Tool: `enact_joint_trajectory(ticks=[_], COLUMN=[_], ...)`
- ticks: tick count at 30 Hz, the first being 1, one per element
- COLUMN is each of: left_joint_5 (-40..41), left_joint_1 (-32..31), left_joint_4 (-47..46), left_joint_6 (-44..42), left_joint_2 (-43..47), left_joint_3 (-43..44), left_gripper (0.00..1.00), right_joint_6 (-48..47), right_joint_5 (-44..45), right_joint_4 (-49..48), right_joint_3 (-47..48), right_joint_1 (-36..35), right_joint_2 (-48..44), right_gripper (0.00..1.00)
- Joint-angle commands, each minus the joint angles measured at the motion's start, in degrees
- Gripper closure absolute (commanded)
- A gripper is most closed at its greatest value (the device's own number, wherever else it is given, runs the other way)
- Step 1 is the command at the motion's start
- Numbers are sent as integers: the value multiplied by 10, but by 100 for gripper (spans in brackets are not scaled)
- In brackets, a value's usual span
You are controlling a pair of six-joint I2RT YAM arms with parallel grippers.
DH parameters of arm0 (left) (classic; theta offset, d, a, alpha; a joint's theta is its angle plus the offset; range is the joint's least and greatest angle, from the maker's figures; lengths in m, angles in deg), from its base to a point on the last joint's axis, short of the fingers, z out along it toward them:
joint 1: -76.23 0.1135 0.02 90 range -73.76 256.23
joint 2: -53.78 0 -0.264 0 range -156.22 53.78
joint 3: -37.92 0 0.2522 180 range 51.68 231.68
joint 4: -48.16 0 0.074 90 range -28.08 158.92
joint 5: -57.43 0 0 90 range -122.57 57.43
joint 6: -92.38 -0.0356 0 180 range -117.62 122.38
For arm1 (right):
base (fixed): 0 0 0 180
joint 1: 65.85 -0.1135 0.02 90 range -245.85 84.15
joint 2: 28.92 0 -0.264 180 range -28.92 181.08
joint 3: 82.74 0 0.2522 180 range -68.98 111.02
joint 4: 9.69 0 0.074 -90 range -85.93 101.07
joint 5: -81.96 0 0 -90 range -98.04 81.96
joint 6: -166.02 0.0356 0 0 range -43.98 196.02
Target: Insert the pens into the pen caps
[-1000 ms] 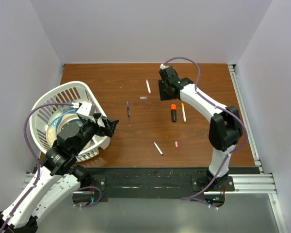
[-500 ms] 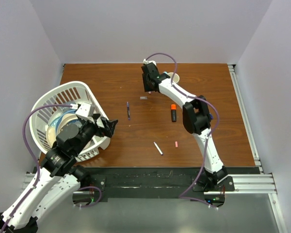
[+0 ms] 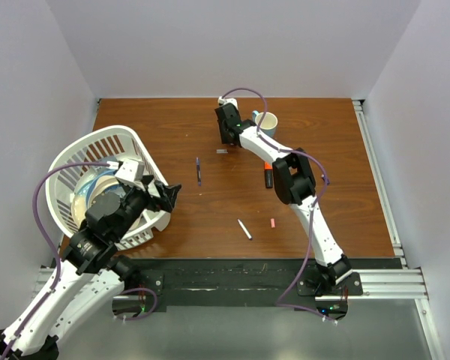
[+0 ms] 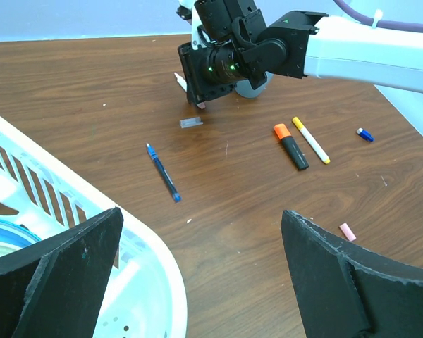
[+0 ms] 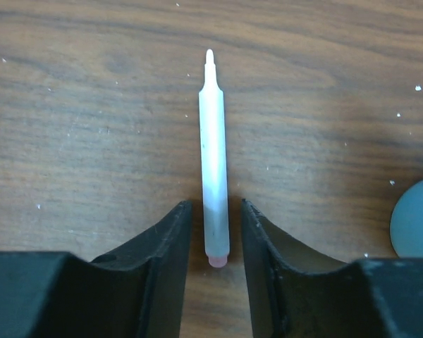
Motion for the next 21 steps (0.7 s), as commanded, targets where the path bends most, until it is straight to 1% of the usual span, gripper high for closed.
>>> enact_joint_trajectory(ticks=[1, 2, 3, 4, 5, 6, 7, 8, 9, 10, 11, 13, 14, 16, 20, 21], left_joint_5=[10, 5, 2, -1, -4, -4, -3, 2, 2, 0, -4, -20, -26, -46, -58, -56], left_joint_1=[-3, -3, -3, -4, -3, -3, -3, -3, -3, -3, -4, -3, -3, -3, -3, -3], left_joint_4=[-31, -33, -39, -42, -43, -39, -36, -29, -29, -29, -29, -32, -41, -47, -35, -36], left_joint_6=[-16, -17, -19, -20, -20, -21, -22, -21, -19, -17, -16, -12, -9, -1, 20, 39], left_joint_2=[4, 8, 11, 11, 10, 6, 4, -1, -1, -1, -1, -4, -7, -19, -46, -52], left_joint_3=[-4, -7, -9, -13, -13, -12, -7, -6, -5, -5, -5, -7, -8, -7, 8, 10], left_gripper=[0, 0, 0, 0, 0, 0, 1, 1, 1, 1, 2, 2, 2, 2, 2, 1], right_joint_6=[-1, -3, -11, -15, -18, -27, -30, -30, -27, -24, -19, -16, -5, 4, 38, 48], right_joint_5=[19, 19, 21, 24, 25, 21, 10, 7, 0, -8, -28, -19, -12, -23, -30, -43], right_joint_4=[13, 14, 13, 12, 9, 3, 2, -1, -4, -9, -13, -47, -60, -88, -114, -121], right_joint_3=[6, -15, -29, -45, -81, -98, -115, -152, -172, -195, -247, -310, -373, -445, -530, -547], right_joint_1=[1, 1, 1, 1, 0, 1, 1, 0, 0, -2, -2, -15, -20, -35, -60, -63], right_joint_2=[-7, -13, -30, -39, -51, -71, -83, -95, -123, -138, -154, -213, -234, -284, -343, -357], right_gripper=[67, 69, 74, 75, 76, 80, 82, 83, 86, 87, 87, 87, 87, 87, 90, 90])
